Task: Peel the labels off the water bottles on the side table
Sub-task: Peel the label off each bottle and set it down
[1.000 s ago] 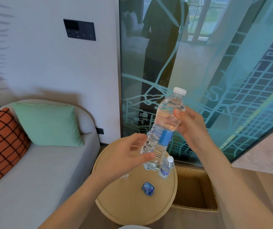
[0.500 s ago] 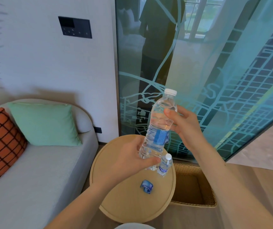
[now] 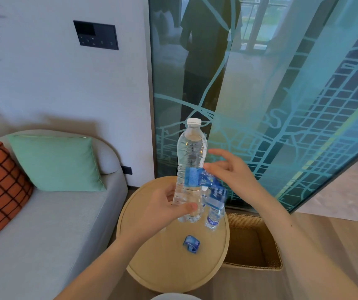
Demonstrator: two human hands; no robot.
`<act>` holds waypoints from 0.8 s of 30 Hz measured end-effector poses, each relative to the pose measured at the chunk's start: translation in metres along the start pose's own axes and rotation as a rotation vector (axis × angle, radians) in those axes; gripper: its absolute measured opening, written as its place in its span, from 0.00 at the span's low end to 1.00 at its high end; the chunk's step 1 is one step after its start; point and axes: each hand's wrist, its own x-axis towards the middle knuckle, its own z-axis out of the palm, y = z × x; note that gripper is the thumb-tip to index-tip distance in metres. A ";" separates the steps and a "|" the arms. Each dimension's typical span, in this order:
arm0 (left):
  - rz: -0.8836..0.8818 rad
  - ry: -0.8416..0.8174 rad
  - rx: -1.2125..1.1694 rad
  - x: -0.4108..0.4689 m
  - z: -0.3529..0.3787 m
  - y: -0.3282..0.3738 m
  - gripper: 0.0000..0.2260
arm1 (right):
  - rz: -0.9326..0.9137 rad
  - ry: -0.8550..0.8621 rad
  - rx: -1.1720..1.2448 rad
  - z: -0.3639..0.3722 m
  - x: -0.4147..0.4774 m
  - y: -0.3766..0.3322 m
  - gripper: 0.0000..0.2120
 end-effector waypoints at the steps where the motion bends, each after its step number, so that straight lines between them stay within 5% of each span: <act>1: -0.001 0.009 0.000 0.001 -0.002 -0.001 0.19 | -0.008 0.014 -0.013 0.001 -0.001 0.002 0.19; 5: -0.002 0.029 0.010 0.004 -0.006 -0.007 0.18 | -0.110 0.067 -0.018 0.006 -0.004 0.002 0.05; 11: 0.014 0.039 -0.013 0.005 -0.009 -0.009 0.15 | -0.237 0.113 -0.092 0.015 -0.011 -0.003 0.10; 24: 0.043 0.072 0.016 0.008 -0.014 -0.018 0.17 | -0.379 0.121 -0.273 0.028 -0.020 -0.012 0.05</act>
